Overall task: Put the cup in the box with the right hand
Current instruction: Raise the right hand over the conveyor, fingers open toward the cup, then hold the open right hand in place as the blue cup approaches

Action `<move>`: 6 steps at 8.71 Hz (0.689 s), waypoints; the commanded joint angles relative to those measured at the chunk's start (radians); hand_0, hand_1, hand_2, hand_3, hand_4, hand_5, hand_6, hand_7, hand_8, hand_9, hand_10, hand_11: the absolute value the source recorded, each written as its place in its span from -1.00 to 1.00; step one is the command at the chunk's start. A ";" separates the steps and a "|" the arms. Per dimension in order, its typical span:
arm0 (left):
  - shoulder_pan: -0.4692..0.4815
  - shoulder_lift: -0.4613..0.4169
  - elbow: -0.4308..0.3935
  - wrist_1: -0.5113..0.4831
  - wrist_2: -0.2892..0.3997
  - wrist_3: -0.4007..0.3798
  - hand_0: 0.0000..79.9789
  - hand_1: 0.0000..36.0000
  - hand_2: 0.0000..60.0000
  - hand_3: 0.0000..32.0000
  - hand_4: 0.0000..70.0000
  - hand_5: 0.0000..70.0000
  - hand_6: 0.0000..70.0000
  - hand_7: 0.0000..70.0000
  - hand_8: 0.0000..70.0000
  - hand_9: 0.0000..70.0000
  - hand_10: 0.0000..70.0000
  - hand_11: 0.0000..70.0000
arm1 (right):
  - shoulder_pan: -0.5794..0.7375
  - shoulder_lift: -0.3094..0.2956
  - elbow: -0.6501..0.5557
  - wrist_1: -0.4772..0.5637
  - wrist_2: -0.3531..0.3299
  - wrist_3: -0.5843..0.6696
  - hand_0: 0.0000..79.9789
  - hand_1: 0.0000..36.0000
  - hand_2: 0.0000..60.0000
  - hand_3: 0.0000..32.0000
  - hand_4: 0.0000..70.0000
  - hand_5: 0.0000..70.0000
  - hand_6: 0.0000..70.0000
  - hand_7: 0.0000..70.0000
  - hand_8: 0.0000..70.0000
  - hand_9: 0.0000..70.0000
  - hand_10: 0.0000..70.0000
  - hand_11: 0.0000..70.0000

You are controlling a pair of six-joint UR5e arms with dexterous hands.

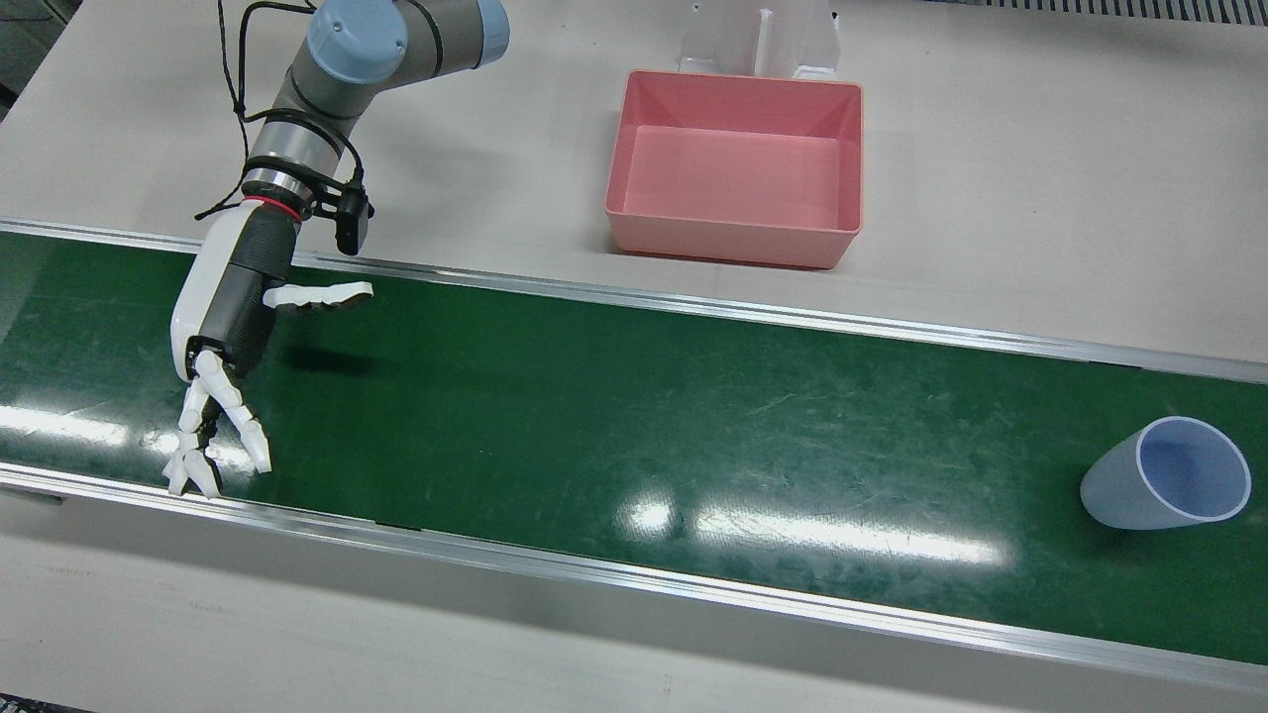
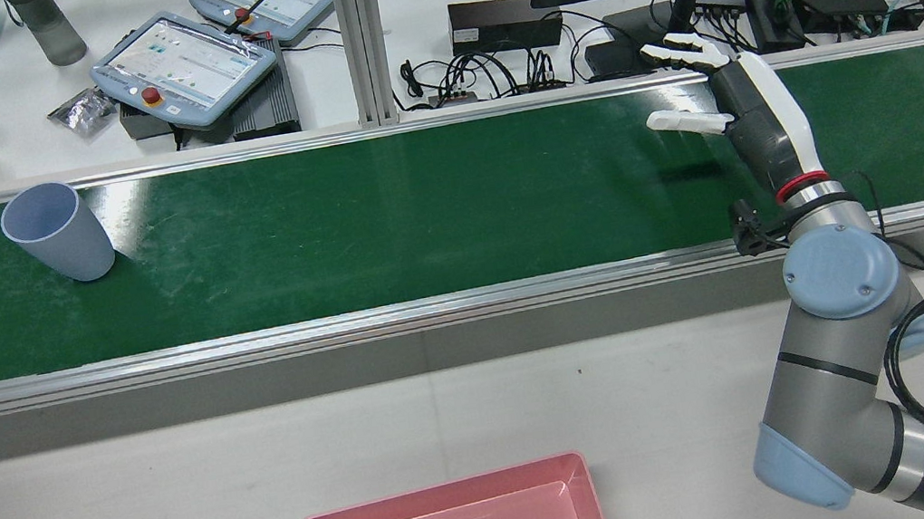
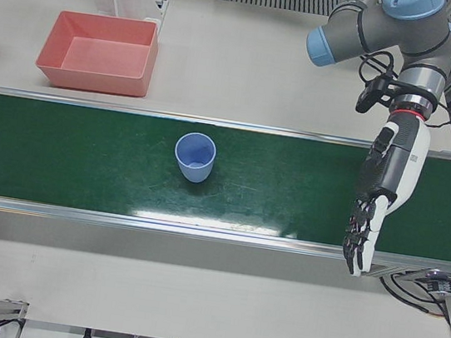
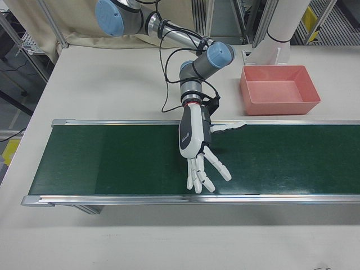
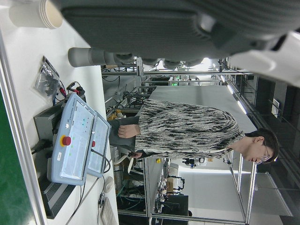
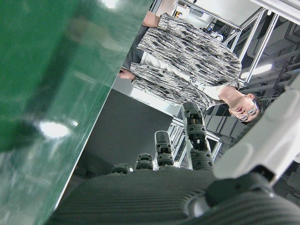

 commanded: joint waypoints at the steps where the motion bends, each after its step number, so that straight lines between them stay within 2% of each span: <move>1: 0.000 0.000 -0.001 0.000 0.000 0.000 -1.00 -1.00 -1.00 -1.00 -1.00 -1.00 -1.00 -1.00 -1.00 -1.00 -1.00 -1.00 | -0.020 0.001 -0.002 -0.003 0.018 -0.001 -0.13 -0.83 -1.00 -1.00 -0.51 -1.00 -0.89 -0.31 -0.97 -0.79 -1.00 -1.00; 3: -0.001 0.000 -0.001 0.000 0.000 0.000 -1.00 -1.00 -1.00 -1.00 -1.00 -1.00 -1.00 -1.00 -1.00 -1.00 -1.00 -1.00 | -0.028 0.004 -0.005 -0.003 0.018 -0.001 -0.13 -0.84 -1.00 -1.00 -0.48 -1.00 -0.88 -0.28 -0.97 -0.77 -1.00 -1.00; 6: 0.000 0.000 -0.001 0.000 0.000 0.000 -1.00 -1.00 -1.00 -1.00 -1.00 -1.00 -1.00 -1.00 -1.00 -1.00 -1.00 -1.00 | -0.051 0.004 -0.002 -0.005 0.032 -0.001 -0.12 -0.83 -1.00 -1.00 -0.60 -1.00 -0.89 -0.34 -0.97 -0.78 -1.00 -1.00</move>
